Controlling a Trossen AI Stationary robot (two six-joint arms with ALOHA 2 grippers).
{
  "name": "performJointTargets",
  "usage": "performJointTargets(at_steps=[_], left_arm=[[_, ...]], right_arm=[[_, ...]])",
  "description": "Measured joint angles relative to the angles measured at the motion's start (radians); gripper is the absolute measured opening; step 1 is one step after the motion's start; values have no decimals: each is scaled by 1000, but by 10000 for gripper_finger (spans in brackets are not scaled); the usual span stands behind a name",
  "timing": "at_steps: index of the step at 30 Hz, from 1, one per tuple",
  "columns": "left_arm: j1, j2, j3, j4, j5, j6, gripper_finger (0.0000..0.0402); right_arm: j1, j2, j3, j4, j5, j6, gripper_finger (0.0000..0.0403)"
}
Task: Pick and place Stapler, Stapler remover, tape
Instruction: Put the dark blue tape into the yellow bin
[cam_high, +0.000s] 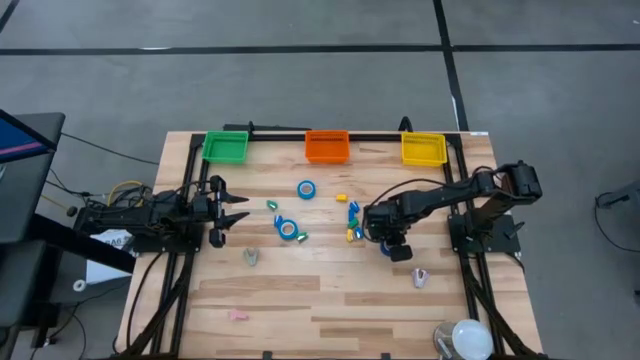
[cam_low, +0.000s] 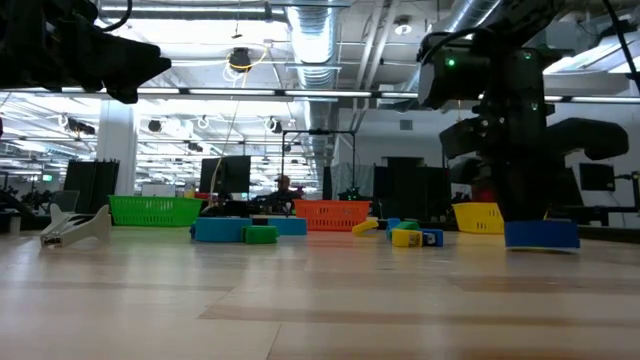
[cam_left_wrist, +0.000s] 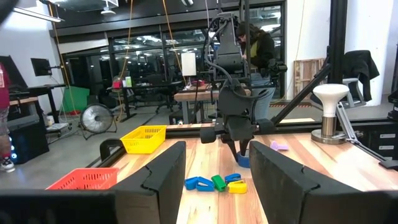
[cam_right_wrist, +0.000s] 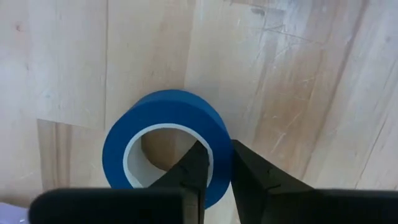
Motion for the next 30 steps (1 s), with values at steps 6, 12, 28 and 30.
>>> performJointTargets(at_steps=[6,12,28,30], left_arm=[[0,0,0,0,0,0,168],[0,7,0,1,0,0,168],[0,7,0,9,0,0,168],[0,7,0,9,0,0,168]], right_arm=[[1,-53,38,-28,0,0,39],[-12,-116,97,-66,1,1,45],[-146,-165,313,-59,5,0,46],[-155,-165,322,-43,5,0,47]])
